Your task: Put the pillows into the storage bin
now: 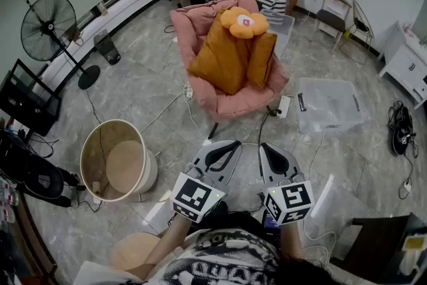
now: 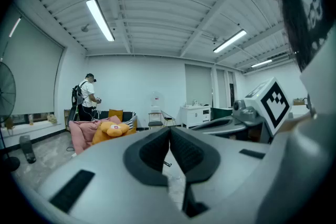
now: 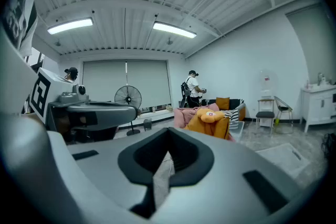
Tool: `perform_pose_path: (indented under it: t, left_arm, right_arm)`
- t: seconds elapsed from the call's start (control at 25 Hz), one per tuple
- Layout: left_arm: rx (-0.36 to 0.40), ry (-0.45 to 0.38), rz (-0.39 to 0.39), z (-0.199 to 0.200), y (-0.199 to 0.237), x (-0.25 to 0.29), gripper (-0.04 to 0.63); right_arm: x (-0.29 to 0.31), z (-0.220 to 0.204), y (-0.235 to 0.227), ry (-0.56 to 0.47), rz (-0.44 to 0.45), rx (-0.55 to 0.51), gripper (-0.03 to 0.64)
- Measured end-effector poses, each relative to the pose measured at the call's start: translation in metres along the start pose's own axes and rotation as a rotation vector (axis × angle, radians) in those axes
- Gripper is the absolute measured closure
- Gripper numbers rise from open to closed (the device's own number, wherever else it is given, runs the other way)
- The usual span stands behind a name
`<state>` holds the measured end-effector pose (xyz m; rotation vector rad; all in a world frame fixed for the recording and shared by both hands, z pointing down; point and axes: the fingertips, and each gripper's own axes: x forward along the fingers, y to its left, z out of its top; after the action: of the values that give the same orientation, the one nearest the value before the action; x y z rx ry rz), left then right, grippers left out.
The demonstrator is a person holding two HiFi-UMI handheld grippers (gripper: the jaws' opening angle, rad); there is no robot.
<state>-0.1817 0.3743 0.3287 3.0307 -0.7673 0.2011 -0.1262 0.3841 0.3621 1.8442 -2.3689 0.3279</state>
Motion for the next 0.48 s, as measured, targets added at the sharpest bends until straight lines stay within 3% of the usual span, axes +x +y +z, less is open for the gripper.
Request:
perform_pose_path:
  t: [0.48]
  left_arm:
    - [0.008,0.017,0.043,-0.001,-0.009,-0.006,0.583]
  right_arm:
    - [-0.019,-0.001,-0.012,-0.04,0.004,0.026,0.618]
